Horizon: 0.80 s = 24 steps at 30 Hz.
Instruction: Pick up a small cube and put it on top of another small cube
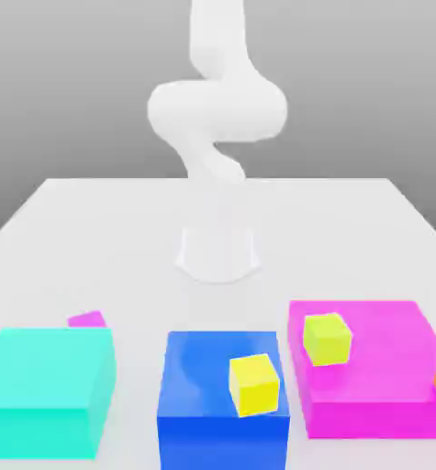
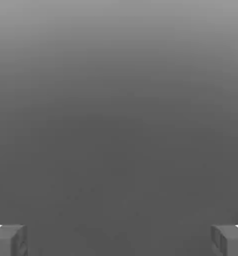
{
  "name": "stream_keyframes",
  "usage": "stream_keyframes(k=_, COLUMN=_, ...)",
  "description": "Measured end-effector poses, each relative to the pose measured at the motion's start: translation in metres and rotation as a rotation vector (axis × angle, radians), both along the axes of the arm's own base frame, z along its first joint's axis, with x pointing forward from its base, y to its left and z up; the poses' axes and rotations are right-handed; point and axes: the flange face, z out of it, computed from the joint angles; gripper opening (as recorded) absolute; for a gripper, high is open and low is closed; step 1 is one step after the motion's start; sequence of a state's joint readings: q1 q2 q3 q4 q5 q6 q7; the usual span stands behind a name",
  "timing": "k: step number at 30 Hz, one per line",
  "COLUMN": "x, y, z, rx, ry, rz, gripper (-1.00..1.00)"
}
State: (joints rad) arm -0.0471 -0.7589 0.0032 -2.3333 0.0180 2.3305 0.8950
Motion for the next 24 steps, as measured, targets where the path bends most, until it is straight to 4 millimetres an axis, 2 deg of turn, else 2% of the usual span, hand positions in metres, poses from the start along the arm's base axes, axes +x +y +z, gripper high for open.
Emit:
stream_keyframes(k=6, x=0.032, y=-0.040, z=-0.071, rx=0.194, ry=0.095, rz=-0.289, gripper=0.00)
stream_keyframes(k=12, x=0.046, y=-0.079, z=-0.144, rx=0.366, ry=0.173, rz=-0.587, gripper=0.00)
stream_keyframes(k=18, x=0.045, y=-0.117, z=-0.217, rx=0.521, ry=0.236, rz=-0.900, gripper=0.00)
stream_keyframes(k=24, x=0.030, y=-0.149, z=-0.288, rx=0.658, ry=0.282, rz=-1.227, gripper=0.00)
